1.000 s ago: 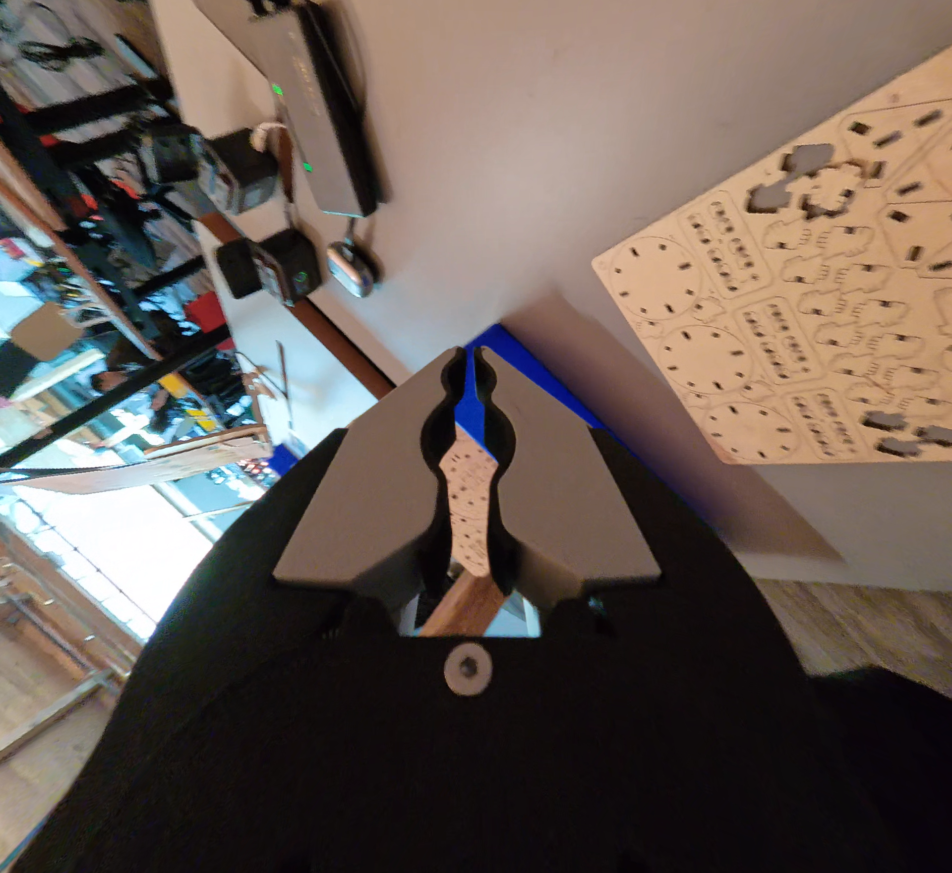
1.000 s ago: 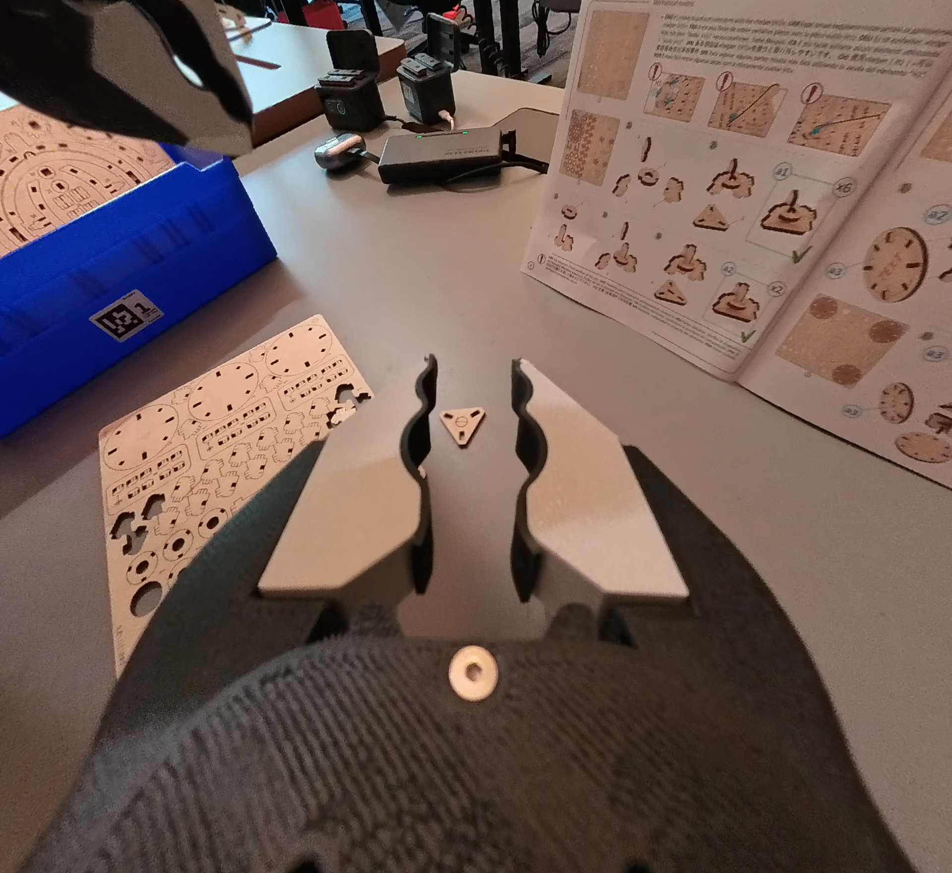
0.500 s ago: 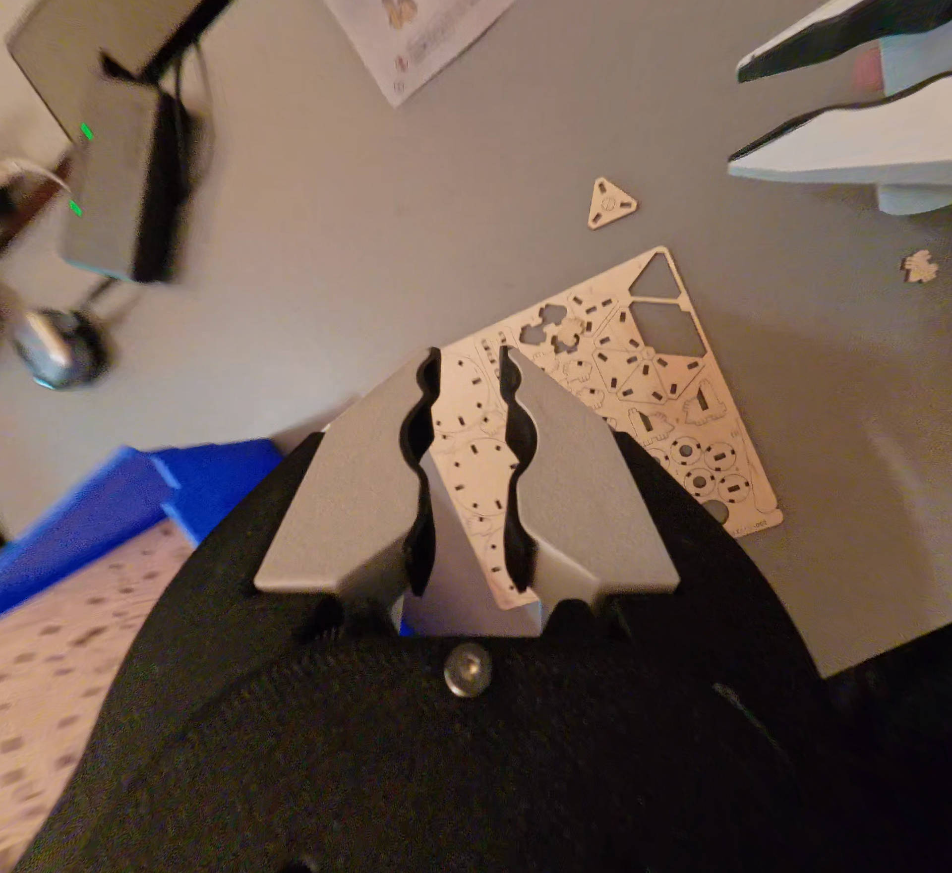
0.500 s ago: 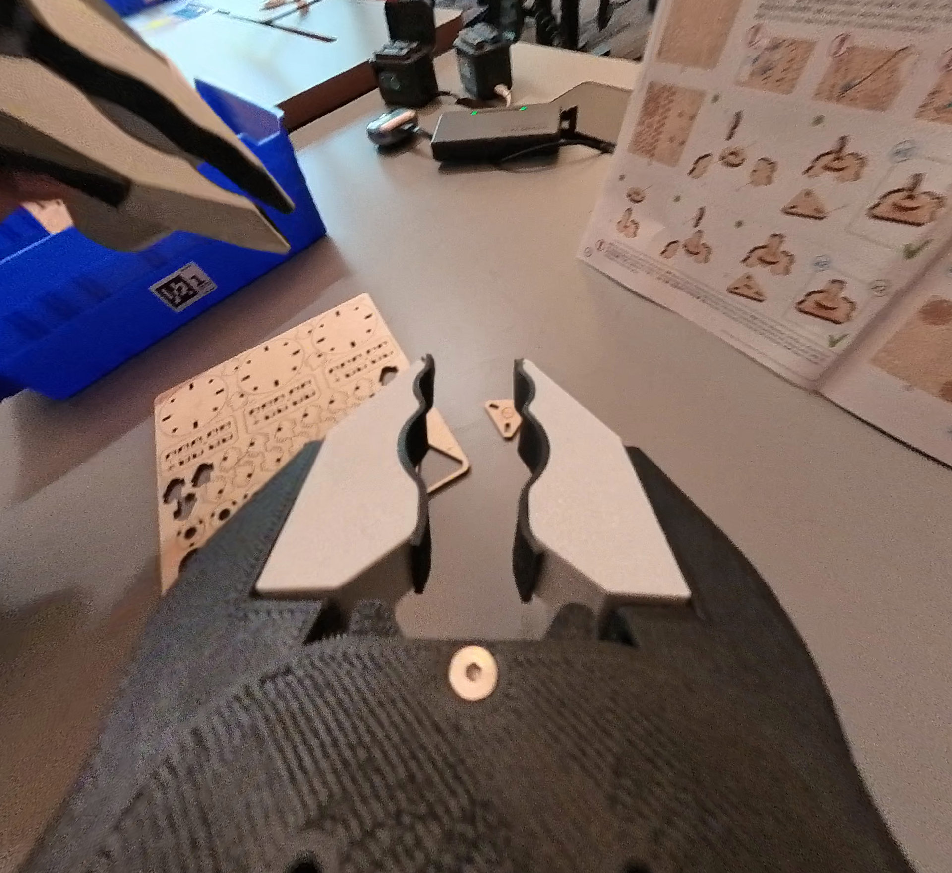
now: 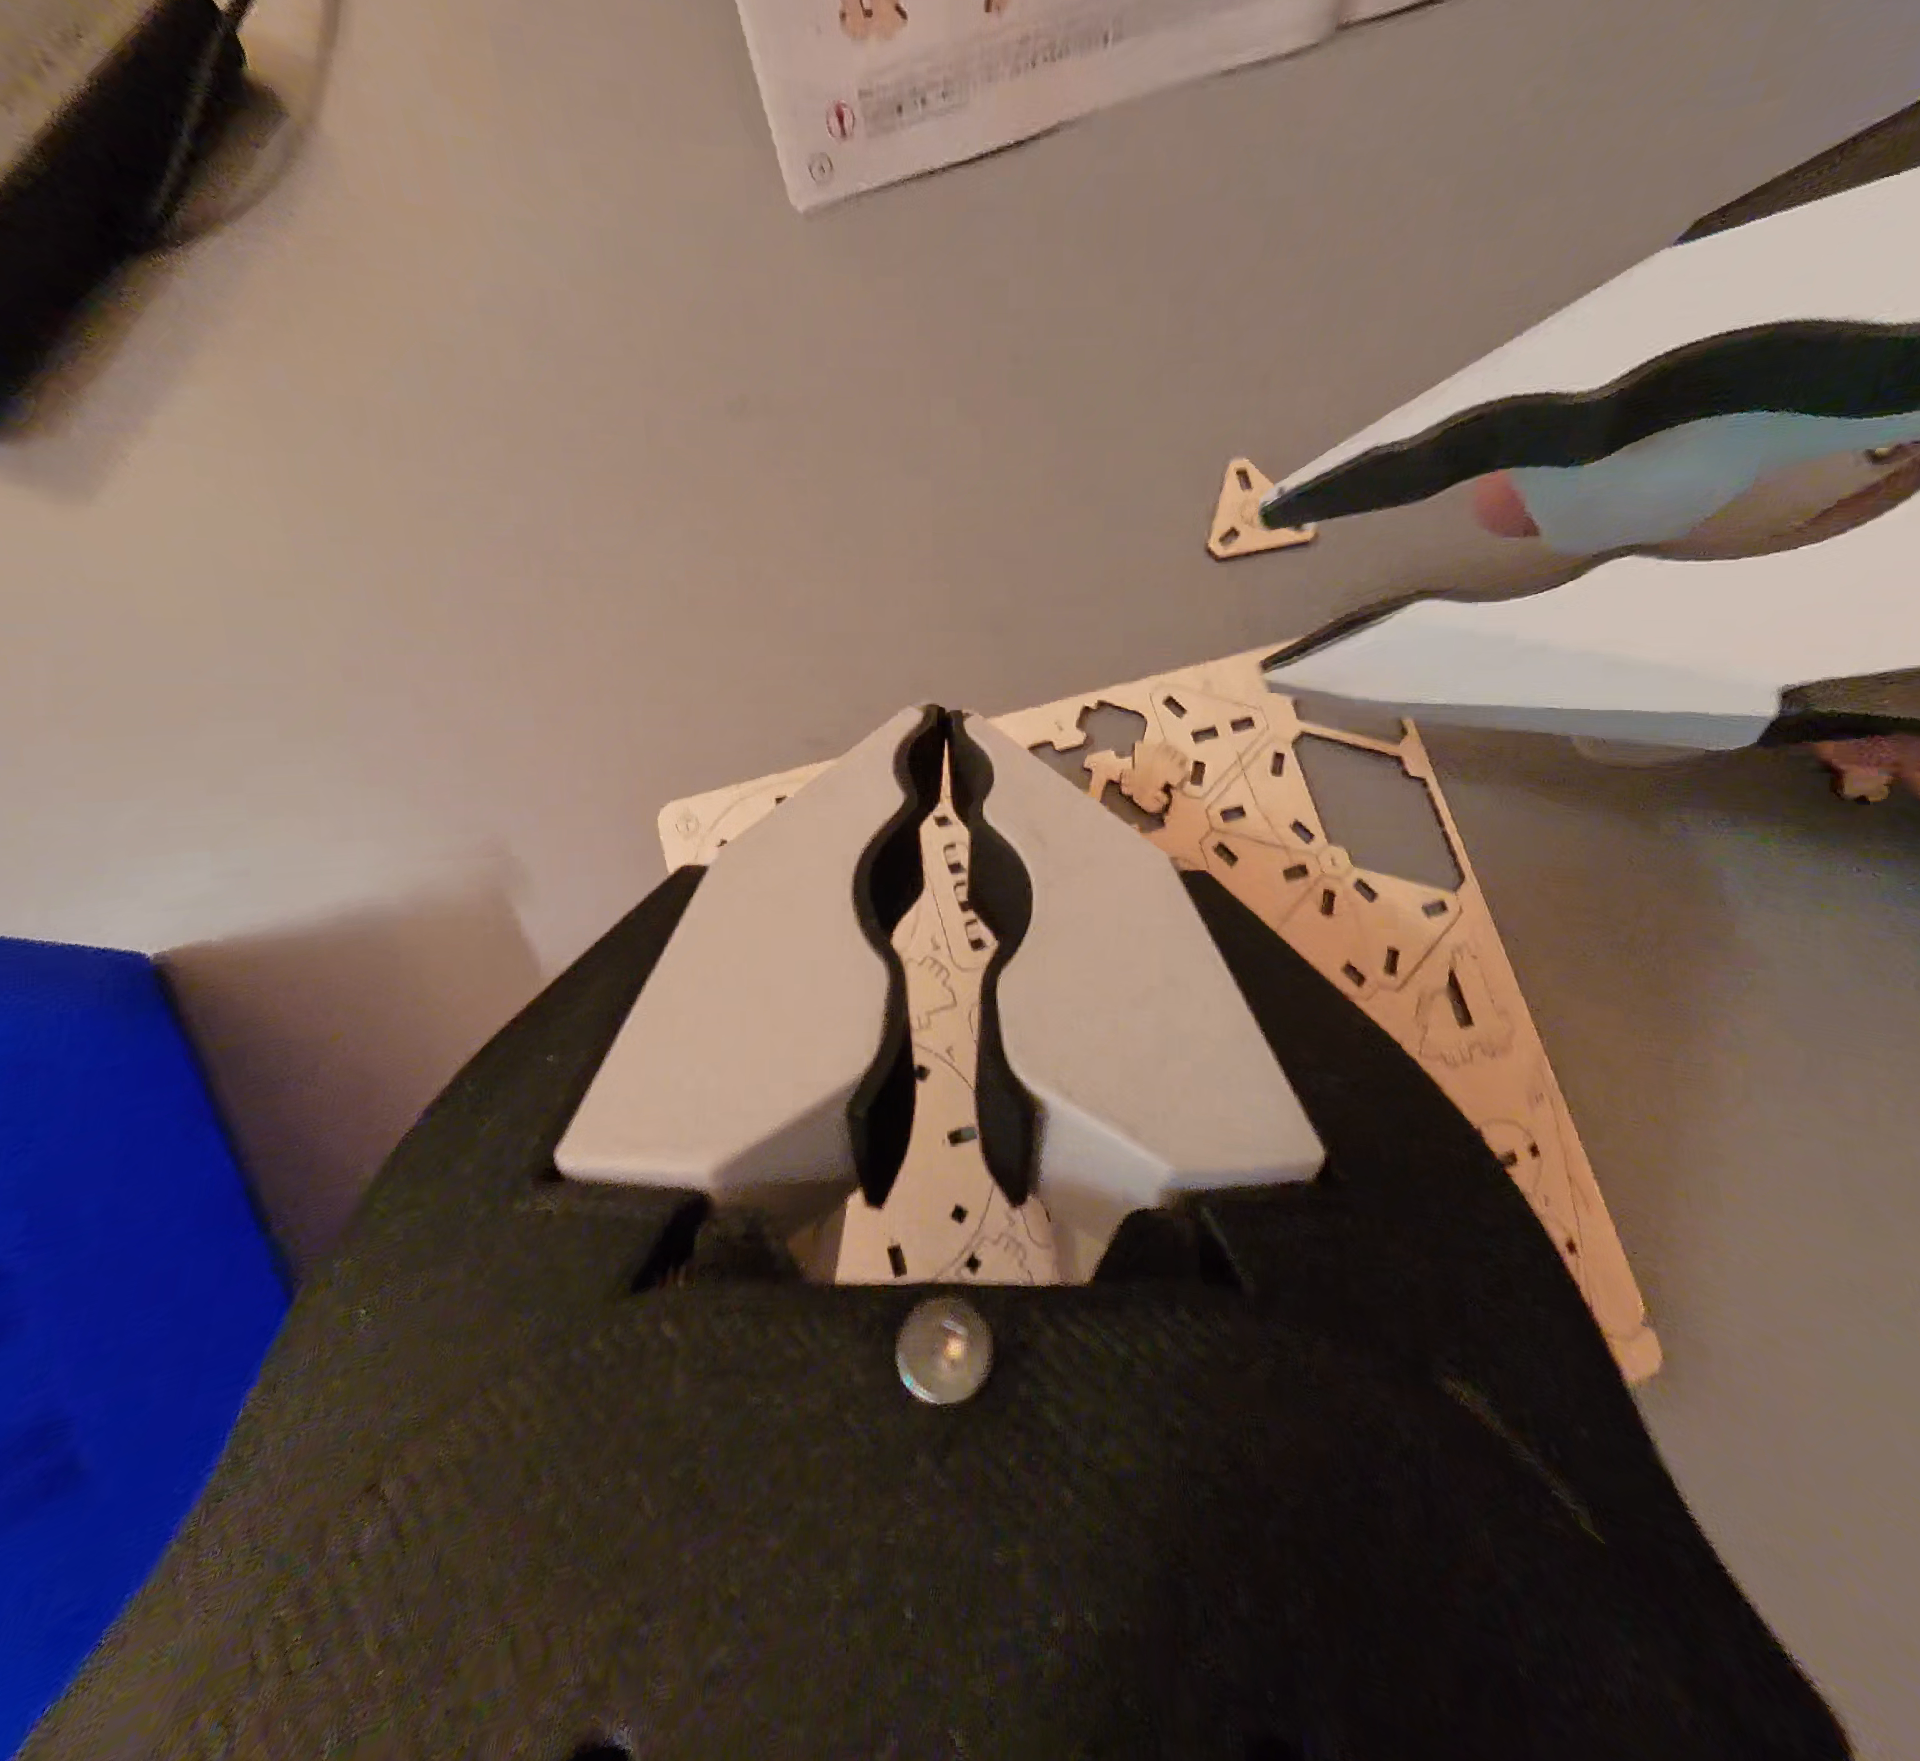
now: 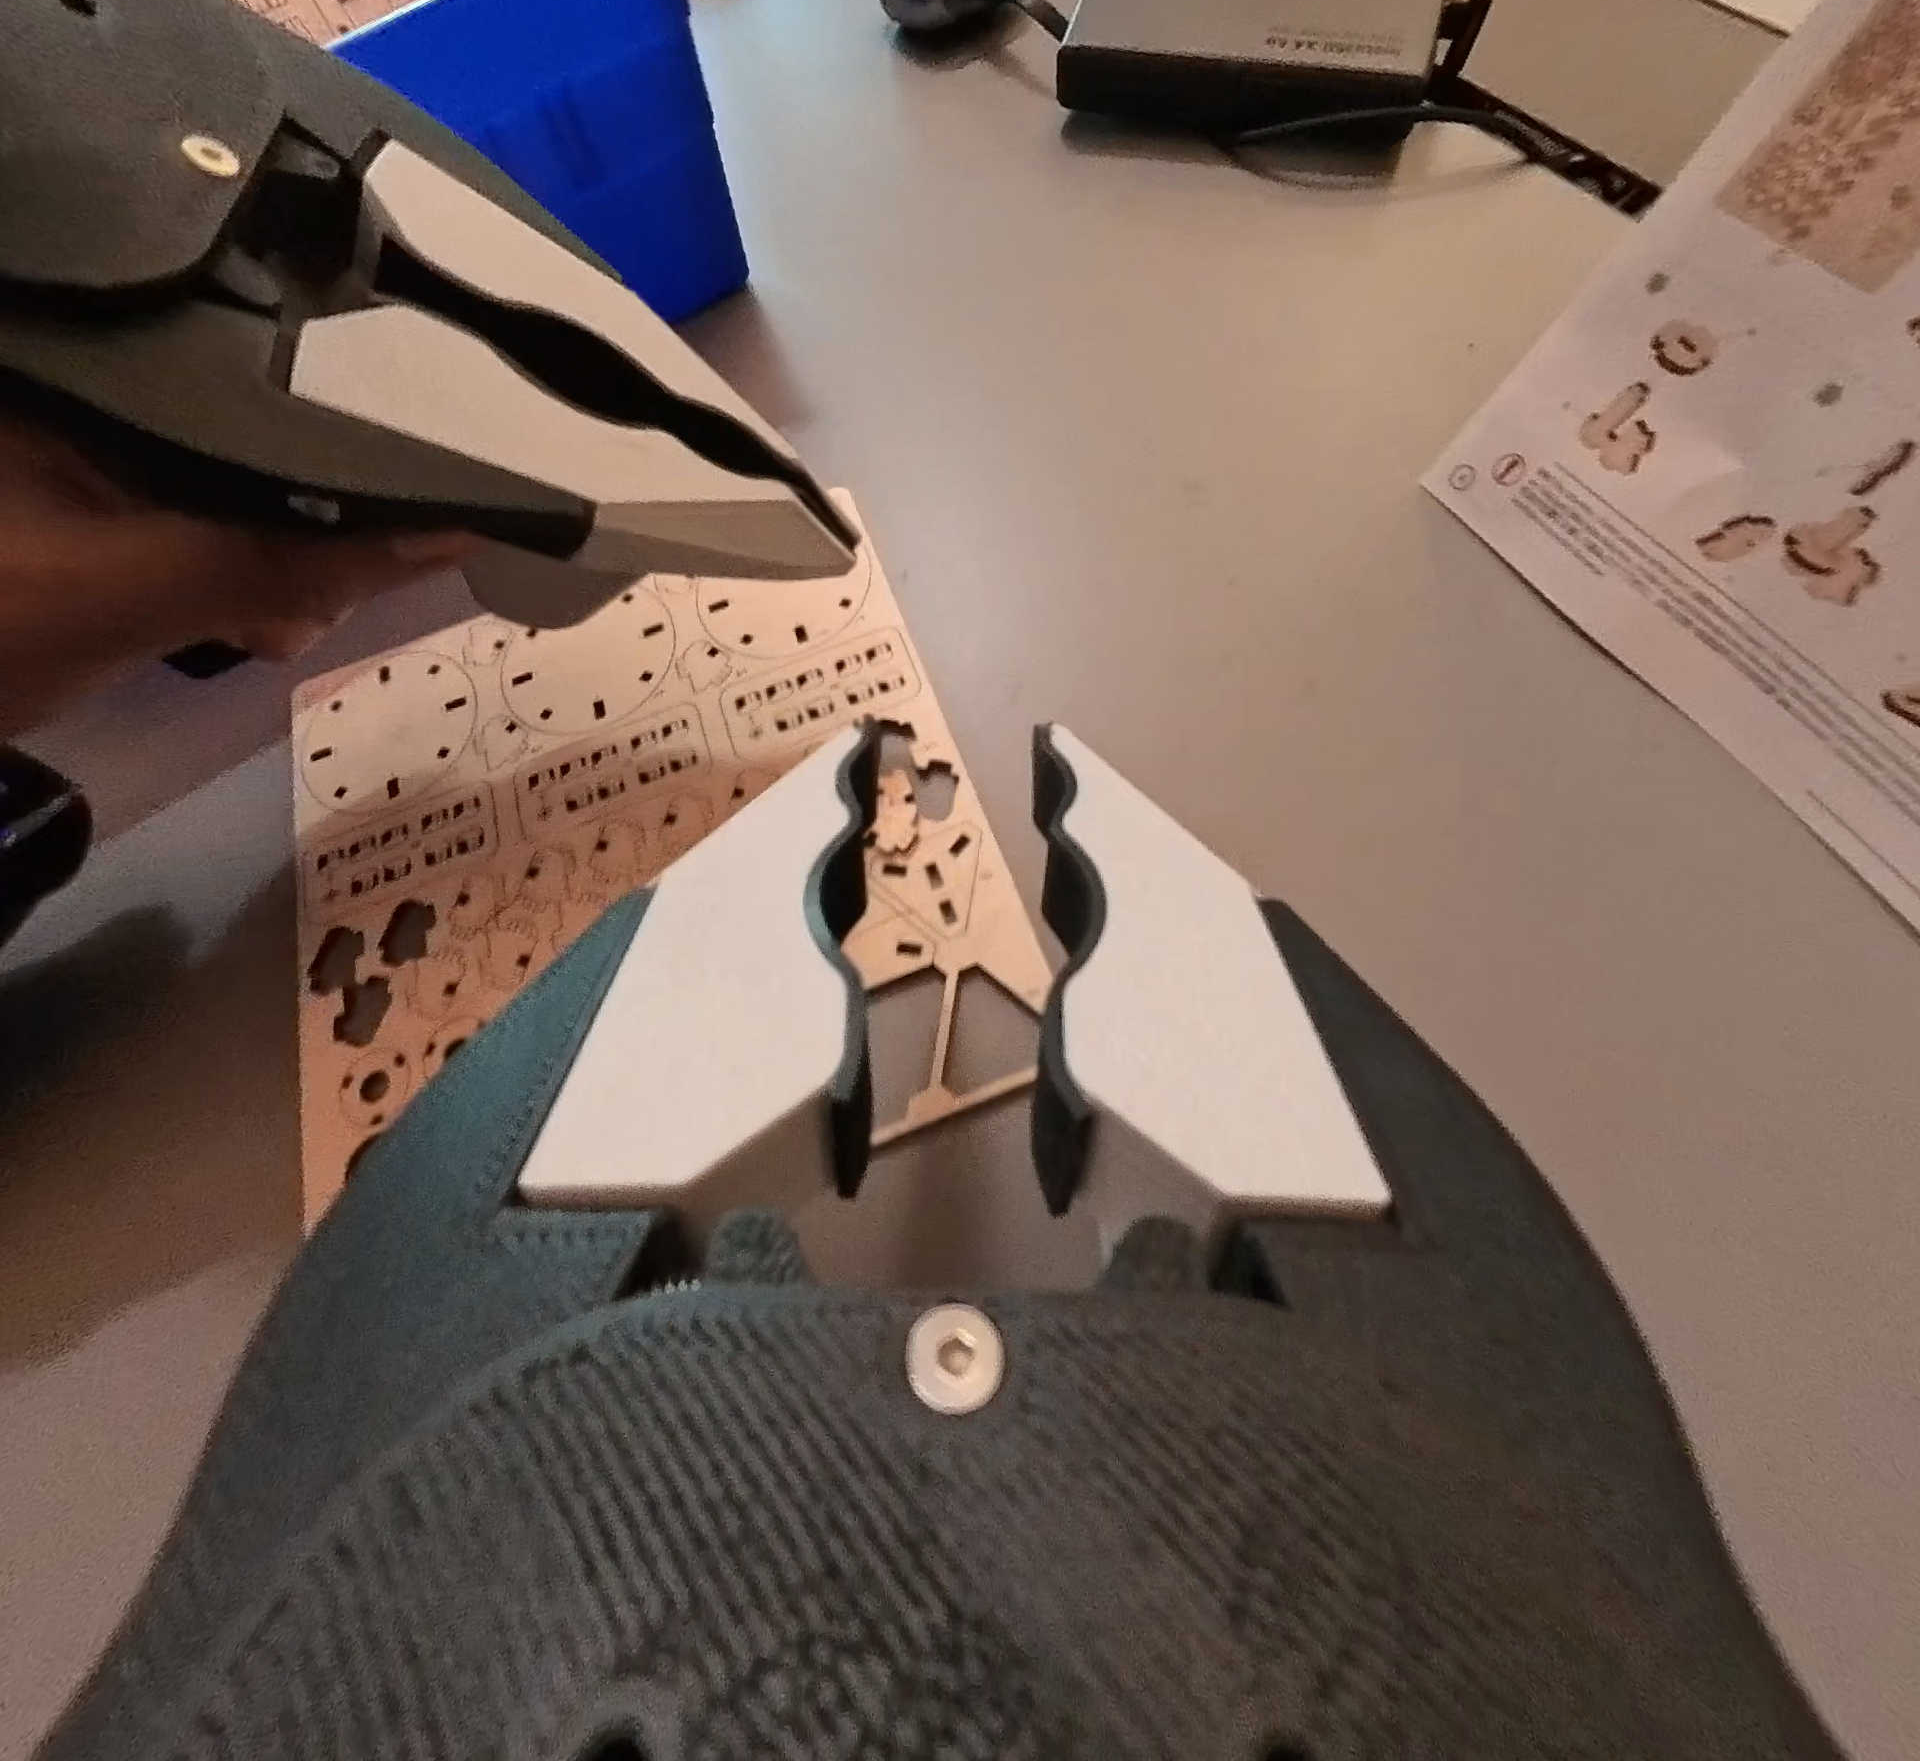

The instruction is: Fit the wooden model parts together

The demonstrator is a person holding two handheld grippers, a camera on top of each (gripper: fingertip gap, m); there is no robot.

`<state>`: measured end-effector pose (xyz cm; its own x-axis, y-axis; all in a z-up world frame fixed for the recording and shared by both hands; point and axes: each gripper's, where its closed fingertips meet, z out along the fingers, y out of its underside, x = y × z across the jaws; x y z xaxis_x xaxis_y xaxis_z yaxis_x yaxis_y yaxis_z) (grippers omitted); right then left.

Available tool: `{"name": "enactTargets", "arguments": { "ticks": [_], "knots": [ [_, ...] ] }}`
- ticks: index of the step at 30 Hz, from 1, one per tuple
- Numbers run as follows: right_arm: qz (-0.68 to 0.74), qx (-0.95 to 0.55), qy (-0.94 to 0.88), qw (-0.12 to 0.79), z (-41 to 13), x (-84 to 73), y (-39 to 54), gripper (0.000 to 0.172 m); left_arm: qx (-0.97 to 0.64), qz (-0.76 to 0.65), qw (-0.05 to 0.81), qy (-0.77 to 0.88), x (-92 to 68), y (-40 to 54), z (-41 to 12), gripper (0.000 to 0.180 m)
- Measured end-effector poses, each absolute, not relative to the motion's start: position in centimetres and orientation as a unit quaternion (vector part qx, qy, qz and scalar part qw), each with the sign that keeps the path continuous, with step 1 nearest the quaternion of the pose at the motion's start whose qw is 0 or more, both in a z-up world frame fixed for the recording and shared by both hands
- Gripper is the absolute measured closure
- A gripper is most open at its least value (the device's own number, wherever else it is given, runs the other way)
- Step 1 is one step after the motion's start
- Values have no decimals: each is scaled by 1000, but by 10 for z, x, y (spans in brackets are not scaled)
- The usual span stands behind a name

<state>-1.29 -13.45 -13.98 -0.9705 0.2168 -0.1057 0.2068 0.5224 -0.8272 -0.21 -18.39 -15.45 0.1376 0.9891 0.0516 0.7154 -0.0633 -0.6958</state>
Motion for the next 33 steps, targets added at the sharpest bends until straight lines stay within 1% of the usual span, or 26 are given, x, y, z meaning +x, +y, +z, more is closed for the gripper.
{"name": "enactTargets", "arguments": {
  "ticks": [5, 8, 12, 15, 21, 23, 26, 30, 33],
  "knots": [
    [441, -121, -889, 6, -163, -16, -148, 145, -693, 237, 307, -608, -8, -187, -165, 180],
    [417, -135, -898, 38, -180, -21, -138, 153, -704, 217, 300, -606, -8, -185, -178, 180],
    [413, -145, -899, 32, -184, -19, -136, 155, -724, 182, 271, -608, -4, -183, -197, 180],
    [413, -136, -900, 25, -186, -12, -139, 155, -721, 177, 280, -609, -4, -181, -196, 180],
    [395, -95, -912, 57, -190, -5, -136, 155, -712, 167, 294, -616, -4, -181, -196, 180],
    [395, -82, -914, 48, -187, 1, -136, 155, -707, 162, 301, -619, -4, -181, -196, 180],
    [418, -94, -904, -2, -180, 10, -140, 153, -704, 157, 307, -622, -4, -181, -196, 180],
    [437, -117, -891, 29, -175, -11, -137, 158, -705, 160, 304, -620, -4, -181, -197, 180],
    [434, -124, -892, -9, -179, -5, -138, 158, -706, 161, 302, -619, -4, -181, -197, 180]
  ]
}}
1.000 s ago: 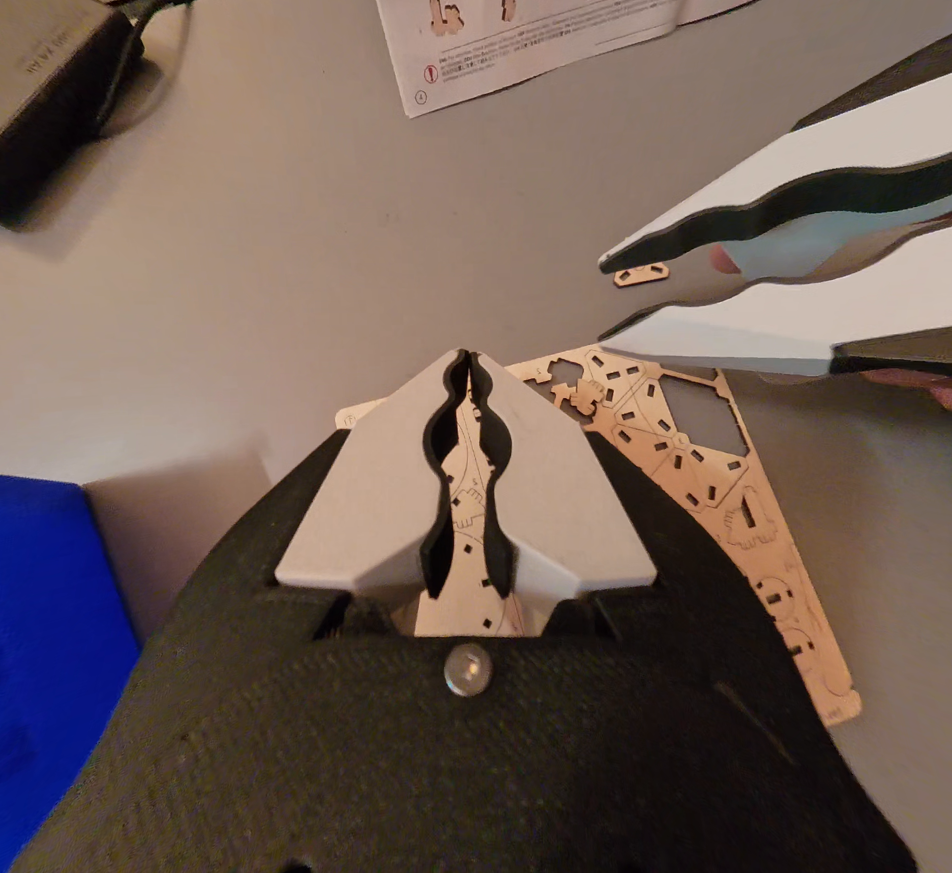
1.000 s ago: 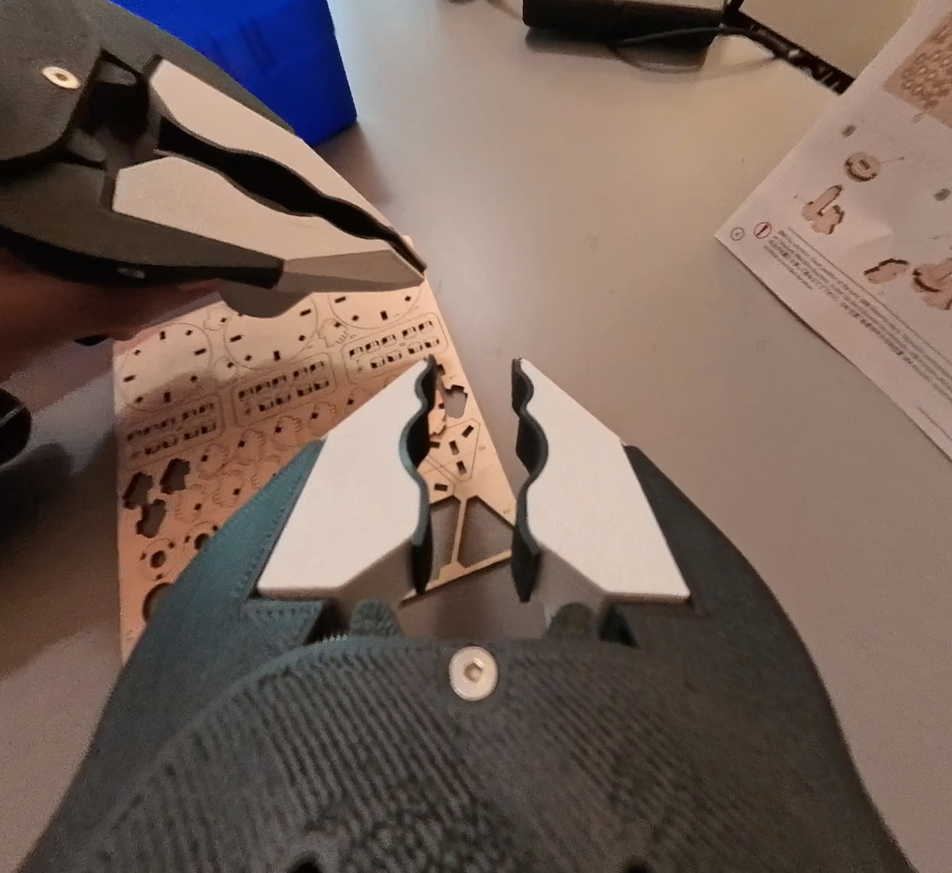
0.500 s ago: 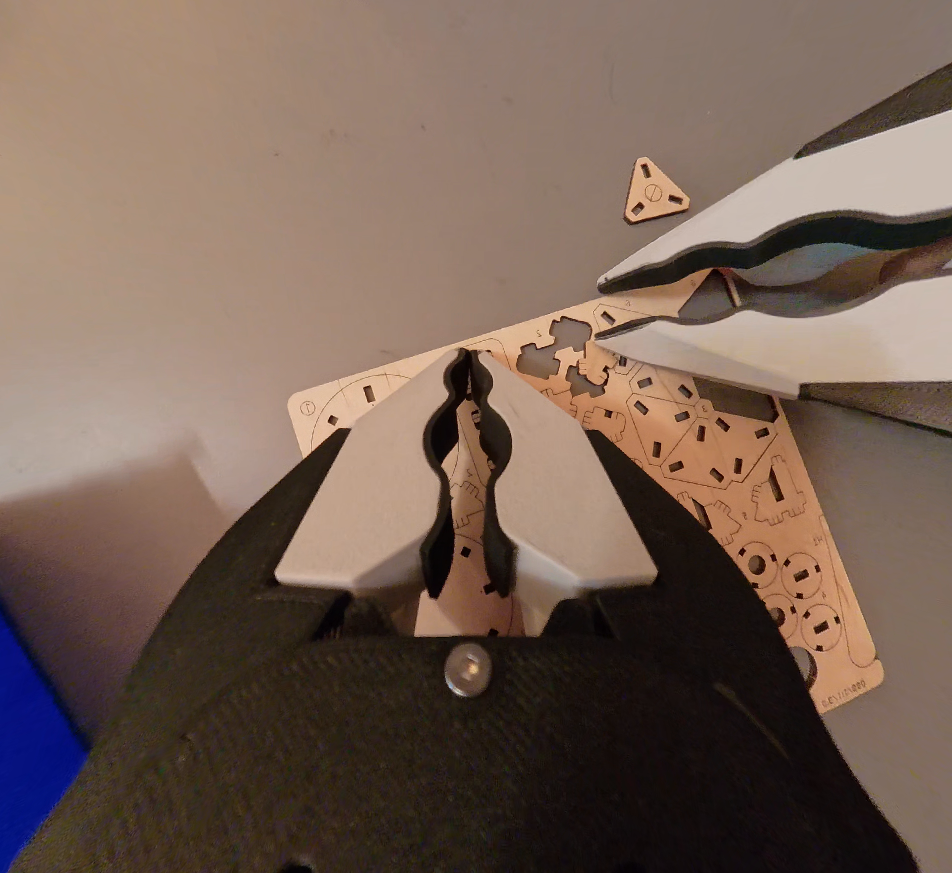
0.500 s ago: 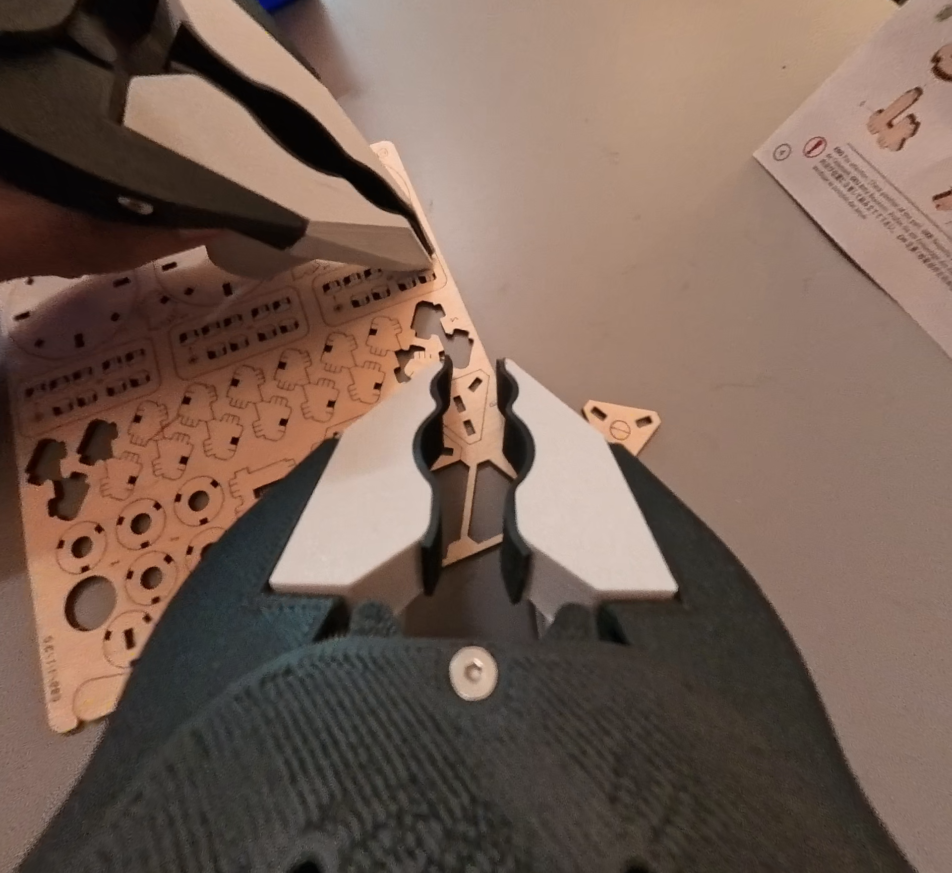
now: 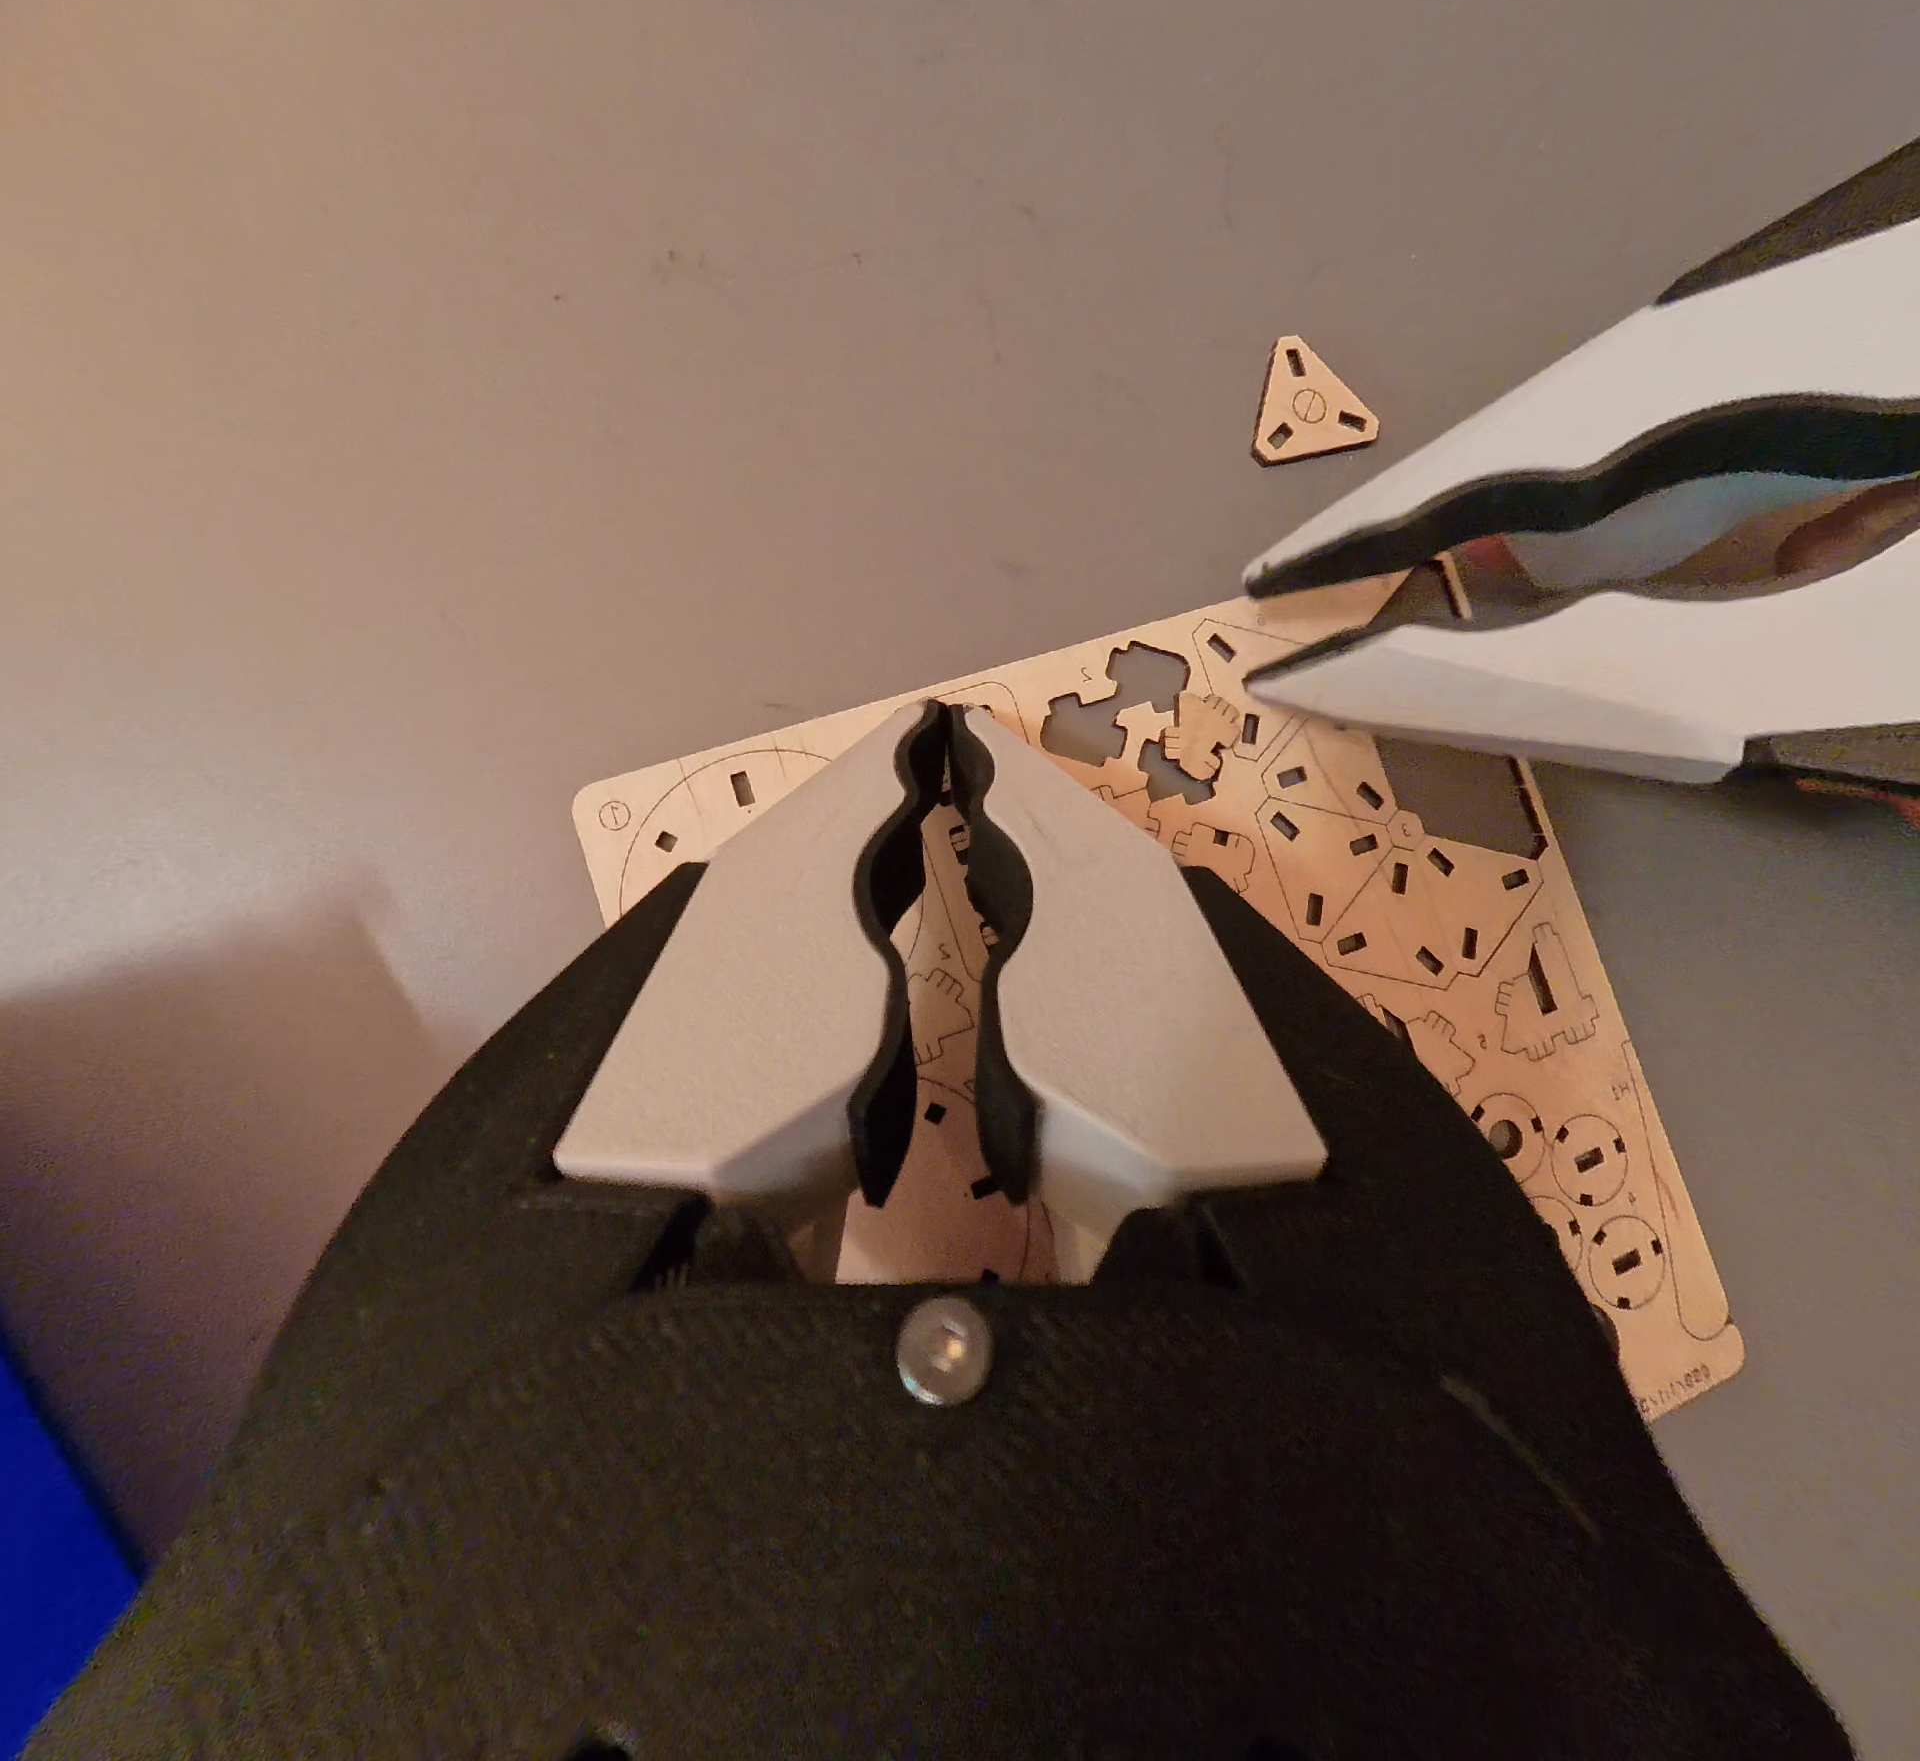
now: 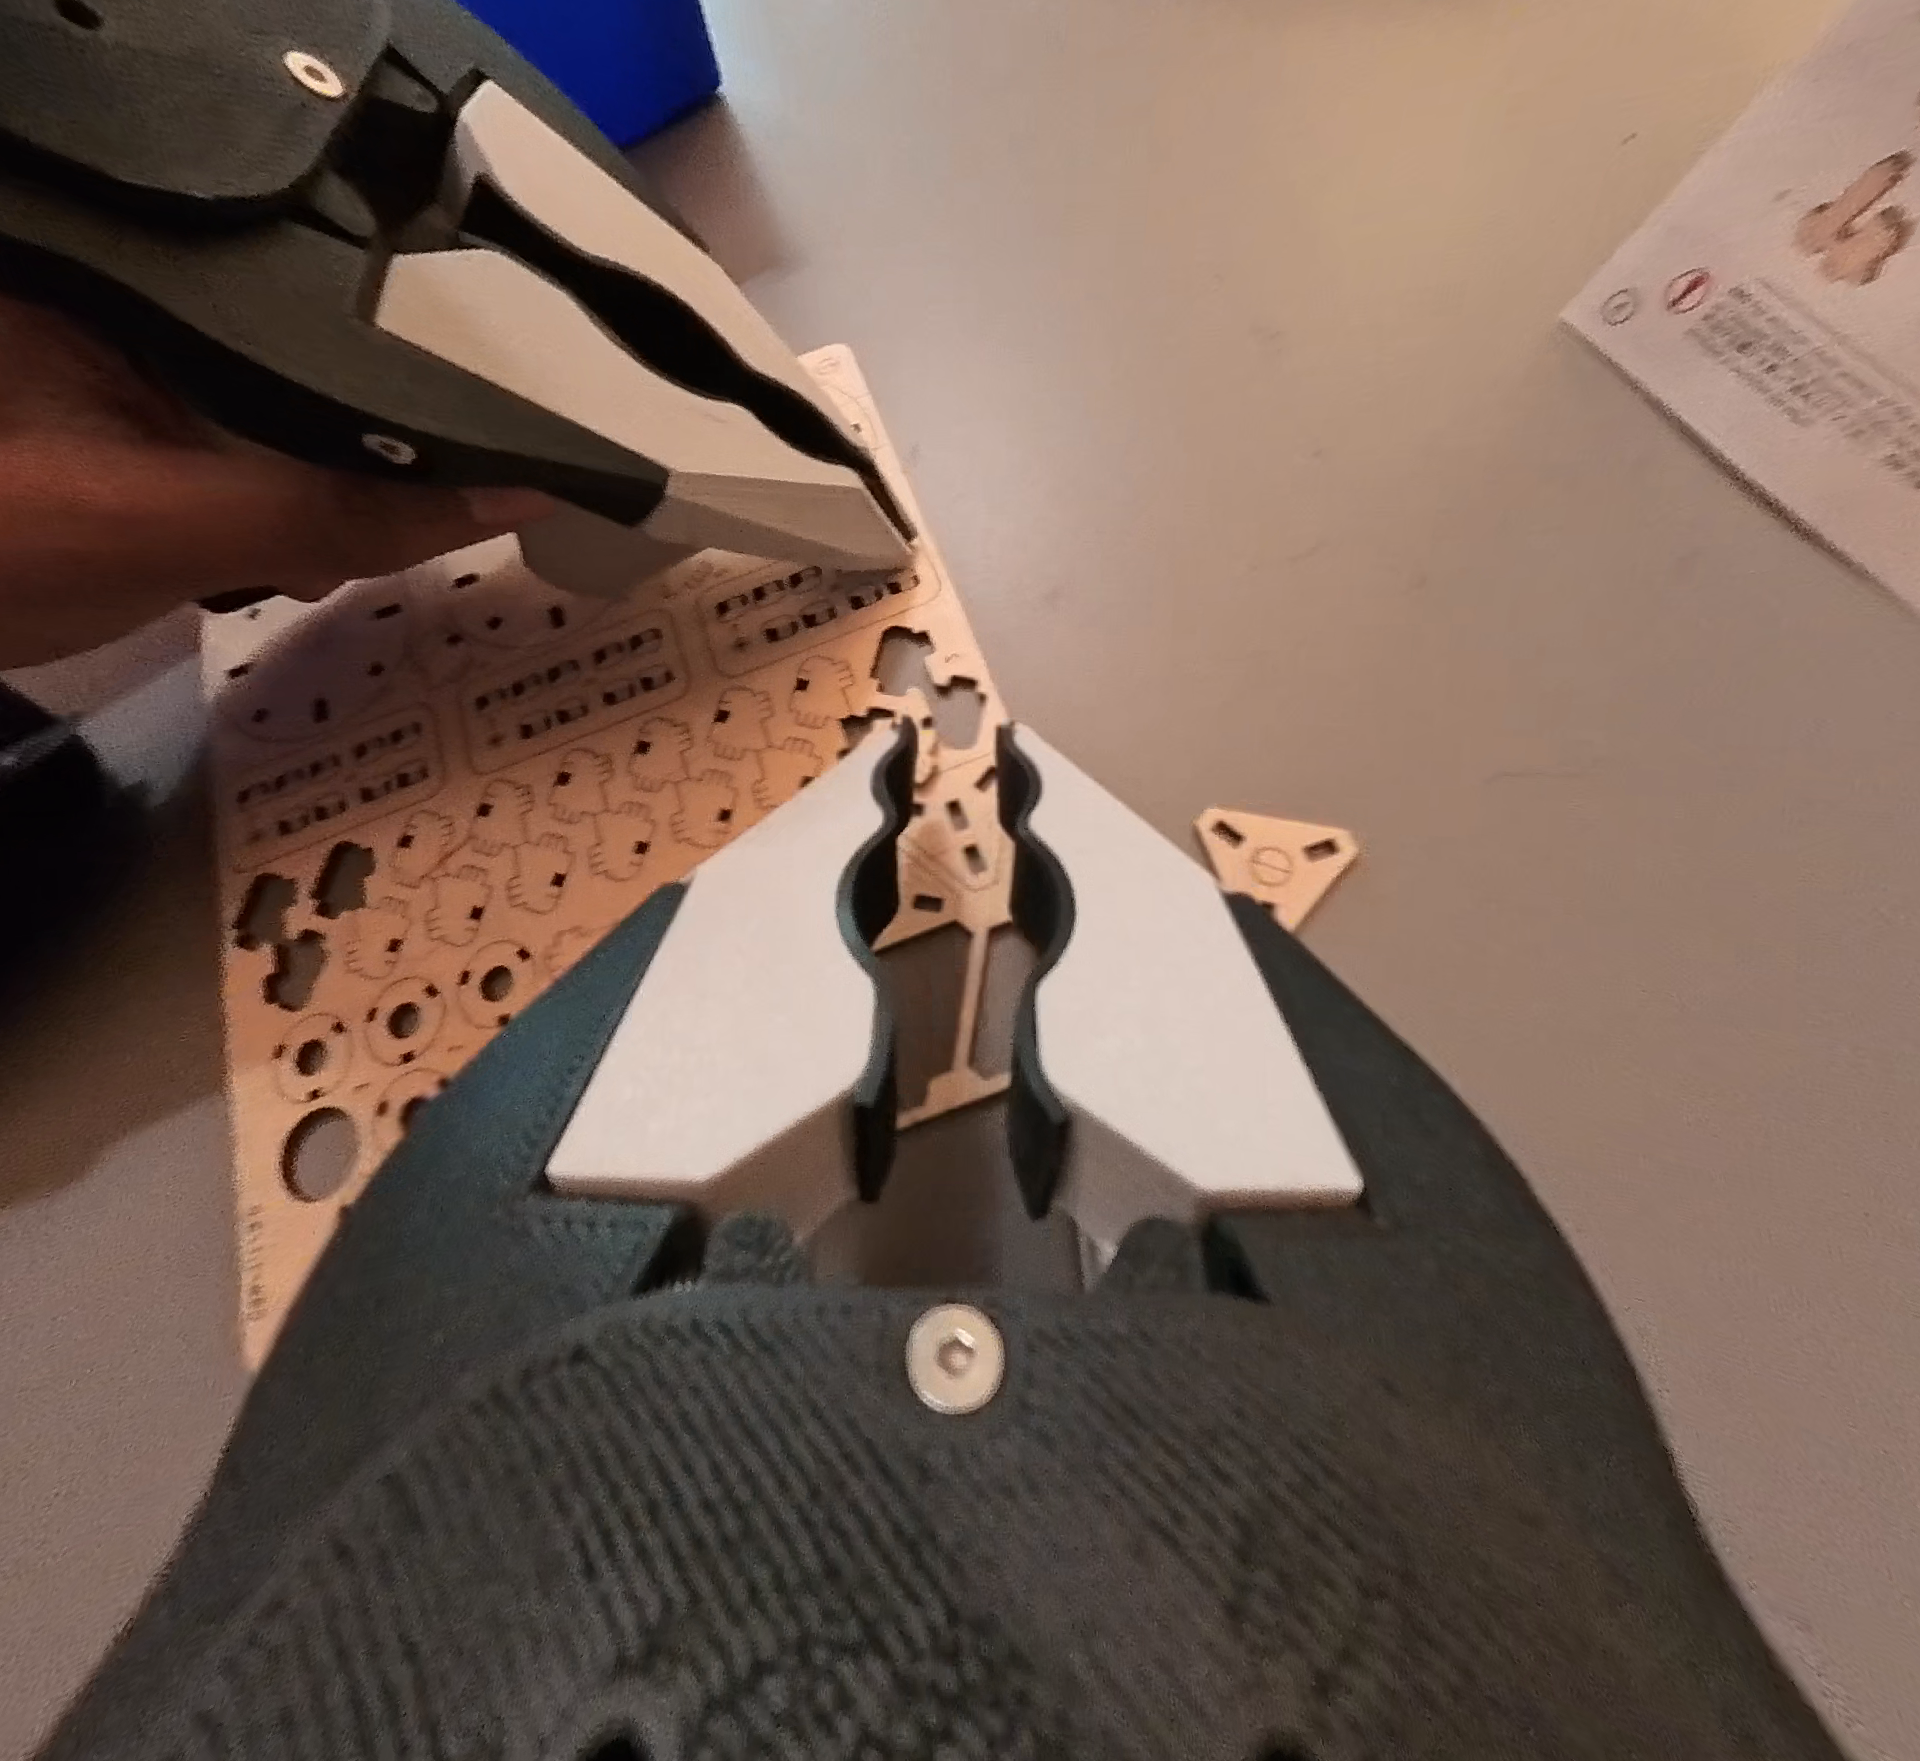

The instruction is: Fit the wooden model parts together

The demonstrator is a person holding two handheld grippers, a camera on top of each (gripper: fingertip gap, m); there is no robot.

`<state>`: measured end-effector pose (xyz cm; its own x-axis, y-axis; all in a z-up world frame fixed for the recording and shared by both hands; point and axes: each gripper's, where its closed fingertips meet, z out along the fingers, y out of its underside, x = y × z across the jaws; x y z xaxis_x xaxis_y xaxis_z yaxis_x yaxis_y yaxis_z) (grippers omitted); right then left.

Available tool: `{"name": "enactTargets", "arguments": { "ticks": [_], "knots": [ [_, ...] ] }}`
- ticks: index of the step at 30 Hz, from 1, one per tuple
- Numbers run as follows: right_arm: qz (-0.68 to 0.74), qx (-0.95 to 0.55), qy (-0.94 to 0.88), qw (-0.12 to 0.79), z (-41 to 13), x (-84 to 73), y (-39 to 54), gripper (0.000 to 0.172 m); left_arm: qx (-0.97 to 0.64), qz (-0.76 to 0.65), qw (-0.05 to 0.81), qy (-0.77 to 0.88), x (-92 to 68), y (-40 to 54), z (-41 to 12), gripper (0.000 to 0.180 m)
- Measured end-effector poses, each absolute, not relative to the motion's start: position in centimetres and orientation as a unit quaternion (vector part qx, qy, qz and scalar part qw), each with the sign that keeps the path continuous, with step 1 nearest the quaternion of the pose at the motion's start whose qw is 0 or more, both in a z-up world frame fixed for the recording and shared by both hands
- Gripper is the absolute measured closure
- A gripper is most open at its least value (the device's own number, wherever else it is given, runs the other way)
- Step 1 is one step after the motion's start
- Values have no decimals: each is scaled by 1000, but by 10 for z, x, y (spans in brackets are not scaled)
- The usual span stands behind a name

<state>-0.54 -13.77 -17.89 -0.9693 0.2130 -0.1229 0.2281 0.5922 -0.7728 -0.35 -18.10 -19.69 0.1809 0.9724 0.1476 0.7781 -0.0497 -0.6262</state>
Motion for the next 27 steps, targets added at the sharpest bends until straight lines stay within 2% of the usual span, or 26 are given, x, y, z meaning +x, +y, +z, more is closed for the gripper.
{"name": "enactTargets", "arguments": {
  "ticks": [7, 12, 21, 27],
  "knots": [
    [-410, 120, 901, 76, -190, 15, -139, 154, -704, 158, 306, -621, -3, -181, -197, 180],
    [-433, 131, 882, 134, -177, 23, -142, 151, -703, 157, 308, -621, -3, -181, -197, 180],
    [-433, 114, 894, 17, -181, -2, -139, 151, -701, 154, 312, -622, -3, -181, -197, 180],
    [-421, 71, 904, -3, -190, 6, -144, 144, -701, 154, 313, -622, -3, -181, -197, 180]
  ]
}}
